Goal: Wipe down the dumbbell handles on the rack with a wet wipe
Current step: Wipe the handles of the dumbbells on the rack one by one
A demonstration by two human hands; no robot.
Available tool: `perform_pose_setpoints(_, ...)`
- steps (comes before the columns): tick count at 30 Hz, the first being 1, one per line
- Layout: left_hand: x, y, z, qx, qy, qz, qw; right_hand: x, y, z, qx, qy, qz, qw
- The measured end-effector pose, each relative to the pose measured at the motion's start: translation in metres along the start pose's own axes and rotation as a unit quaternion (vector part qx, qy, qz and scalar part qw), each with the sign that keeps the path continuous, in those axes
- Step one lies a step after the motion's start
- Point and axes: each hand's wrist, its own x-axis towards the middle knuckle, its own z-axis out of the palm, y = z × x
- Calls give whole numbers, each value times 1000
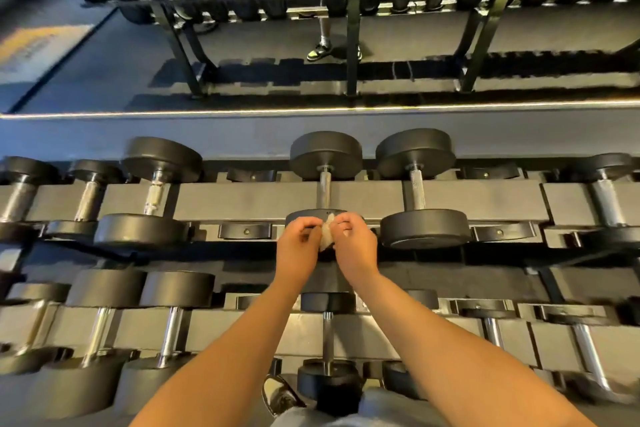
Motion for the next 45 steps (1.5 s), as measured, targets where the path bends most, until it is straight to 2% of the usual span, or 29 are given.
perform_pose_setpoints(3, 13, -5, 11, 32, 20, 8, 999, 26, 6, -16, -40, 72, -6, 997)
perform_pose_setpoints(5, 16, -10, 15, 66, 23, 8, 998, 43, 15, -20, -64, 80, 23, 994)
perform_pose_setpoints(9, 14, -21, 13, 87, 3, 18, 996, 53, 22, -6, -135, 70, 29, 988)
perform_pose_setpoints(11, 11, -17, 13, 86, 9, 28, 996, 49, 18, 2, -104, 43, 13, 994)
perform_pose_setpoints(13, 10, -13, 17, 105, 15, 79, 991, 45, 16, 7, -90, -1, -16, 996)
perform_pose_setpoints(17, 18, -24, 33, 212, -11, 156, 965, 45, 15, -3, -45, -62, -34, 996)
perform_pose_setpoints(21, 18, -25, 46, 345, -21, 170, 923, 49, 18, -19, -54, -20, -41, 998)
perform_pose_setpoints(23, 20, -28, 41, 356, 1, 200, 913, 49, 18, -19, -77, -15, -46, 996)
perform_pose_setpoints(25, 21, -38, 32, 303, 37, 157, 939, 49, 20, -16, -117, -39, -49, 991)
perform_pose_setpoints(27, 17, -40, 28, 209, 72, 40, 974, 48, 21, -17, -131, -48, -48, 989)
perform_pose_setpoints(29, 14, -37, 29, 138, 94, -51, 985, 47, 21, -19, -130, -49, -46, 989)
perform_pose_setpoints(30, 13, -35, 31, 120, 93, -71, 986, 46, 21, -20, -131, -51, -47, 989)
perform_pose_setpoints(32, 8, -32, 36, 134, 74, -66, 986, 46, 19, -21, -129, -57, -47, 989)
perform_pose_setpoints(34, -1, -27, 45, 204, 34, 23, 978, 44, 18, -23, -116, -60, -45, 990)
perform_pose_setpoints(36, -9, -24, 58, 305, -33, 115, 945, 43, 17, -27, -89, -63, -35, 993)
perform_pose_setpoints(37, -12, -26, 63, 351, -60, 131, 925, 41, 17, -29, -80, -64, -30, 994)
perform_pose_setpoints(38, -14, -25, 67, 383, -72, 132, 911, 40, 18, -30, -78, -62, -28, 995)
perform_pose_setpoints(40, -14, -27, 69, 399, -66, 130, 905, 38, 19, -33, -77, -51, -32, 995)
perform_pose_setpoints(43, -9, -33, 58, 372, -23, 125, 919, 36, 20, -32, -83, -49, -43, 994)
perform_pose_setpoints(45, -1, -42, 44, 327, 21, 67, 942, 35, 22, -26, -108, -63, -62, 990)
